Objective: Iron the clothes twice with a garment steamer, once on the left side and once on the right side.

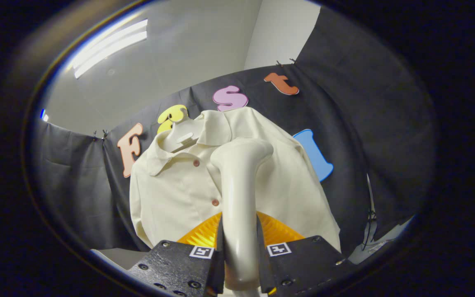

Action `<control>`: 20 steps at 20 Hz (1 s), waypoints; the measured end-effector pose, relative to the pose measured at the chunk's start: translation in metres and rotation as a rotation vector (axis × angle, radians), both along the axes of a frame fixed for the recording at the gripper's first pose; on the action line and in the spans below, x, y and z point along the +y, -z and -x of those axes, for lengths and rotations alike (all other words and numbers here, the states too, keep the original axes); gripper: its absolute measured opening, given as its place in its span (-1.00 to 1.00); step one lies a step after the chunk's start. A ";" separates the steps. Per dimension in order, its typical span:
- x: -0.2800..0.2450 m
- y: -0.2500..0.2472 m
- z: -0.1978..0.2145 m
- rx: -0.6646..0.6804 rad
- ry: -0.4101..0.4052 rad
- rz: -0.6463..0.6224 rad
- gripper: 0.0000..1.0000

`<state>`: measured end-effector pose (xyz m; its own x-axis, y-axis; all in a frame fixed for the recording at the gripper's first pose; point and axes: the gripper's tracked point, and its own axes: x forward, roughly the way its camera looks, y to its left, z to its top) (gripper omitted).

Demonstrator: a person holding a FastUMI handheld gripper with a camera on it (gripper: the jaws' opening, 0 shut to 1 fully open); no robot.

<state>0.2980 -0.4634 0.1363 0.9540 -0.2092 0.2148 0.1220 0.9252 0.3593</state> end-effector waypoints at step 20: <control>-0.018 0.136 0.008 0.110 -0.023 -0.124 -0.35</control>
